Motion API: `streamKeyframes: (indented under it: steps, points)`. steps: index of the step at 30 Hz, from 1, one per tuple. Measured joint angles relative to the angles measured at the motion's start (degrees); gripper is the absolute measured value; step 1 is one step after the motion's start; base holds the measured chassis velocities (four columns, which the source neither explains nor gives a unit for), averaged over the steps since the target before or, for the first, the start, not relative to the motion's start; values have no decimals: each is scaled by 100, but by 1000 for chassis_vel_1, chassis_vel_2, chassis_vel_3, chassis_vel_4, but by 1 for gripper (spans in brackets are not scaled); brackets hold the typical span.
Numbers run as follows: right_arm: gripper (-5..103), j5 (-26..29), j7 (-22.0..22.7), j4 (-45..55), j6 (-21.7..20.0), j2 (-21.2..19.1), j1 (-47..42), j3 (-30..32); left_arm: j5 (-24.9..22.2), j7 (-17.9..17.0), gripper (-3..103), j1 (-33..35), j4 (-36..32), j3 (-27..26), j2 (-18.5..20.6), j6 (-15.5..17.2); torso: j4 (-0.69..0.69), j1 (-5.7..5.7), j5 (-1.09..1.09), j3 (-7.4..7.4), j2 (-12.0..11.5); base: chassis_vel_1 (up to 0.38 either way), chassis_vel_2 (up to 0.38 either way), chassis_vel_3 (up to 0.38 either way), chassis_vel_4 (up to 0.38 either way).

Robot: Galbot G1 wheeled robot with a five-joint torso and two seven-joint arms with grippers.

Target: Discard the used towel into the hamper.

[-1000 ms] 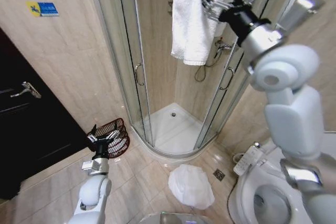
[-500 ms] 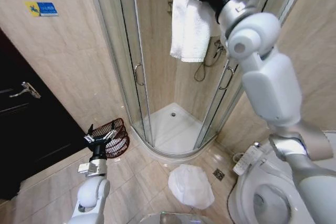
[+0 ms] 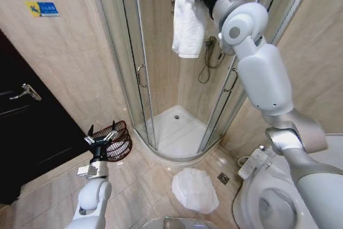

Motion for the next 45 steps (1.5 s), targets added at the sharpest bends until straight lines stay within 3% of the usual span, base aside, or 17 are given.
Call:
streamKeyframes:
  steps: [2,5,7,10,13,15,18,28,45]
  points:
    - [68,-10,-14,-5,9,8,-6,-1,-1,1,100,3,8,-3,0,-17,0,0,0,0,0,0,0,0,0]
    - [52,-37,-61,-37,66,53,-29,-3,-30,4,100,30,17,-14,4,-59,1,-1,0,-1,0,0,0,0,0]
    - [52,-47,-69,-50,85,57,-33,-11,-38,5,100,31,17,-20,6,-61,1,-1,0,-1,0,0,0,0,0]
    - [35,-78,-92,-81,129,55,-35,-27,-82,13,100,35,8,-57,34,-62,1,-1,0,-1,-1,0,0,0,0]
    - [31,-78,-103,-85,138,48,-30,-27,-94,16,100,36,6,-70,40,-63,0,-1,0,-1,-1,0,0,0,0]
    - [20,-77,-120,-89,161,33,-25,-27,-101,19,100,49,6,-78,34,-80,0,-1,0,-1,-2,0,0,0,0]
    - [12,-71,-135,-80,199,9,-31,-26,-101,23,100,74,6,-80,24,-109,1,-1,0,-1,-2,0,0,0,0]
    - [10,82,-145,209,247,-189,-292,7,-110,45,100,128,11,-107,16,-200,0,-2,0,-2,-2,0,0,0,0]
    - [10,225,-151,1127,401,-712,-2013,347,-246,139,100,72,27,-230,67,-219,-1,-3,2,-2,-3,0,0,0,0]
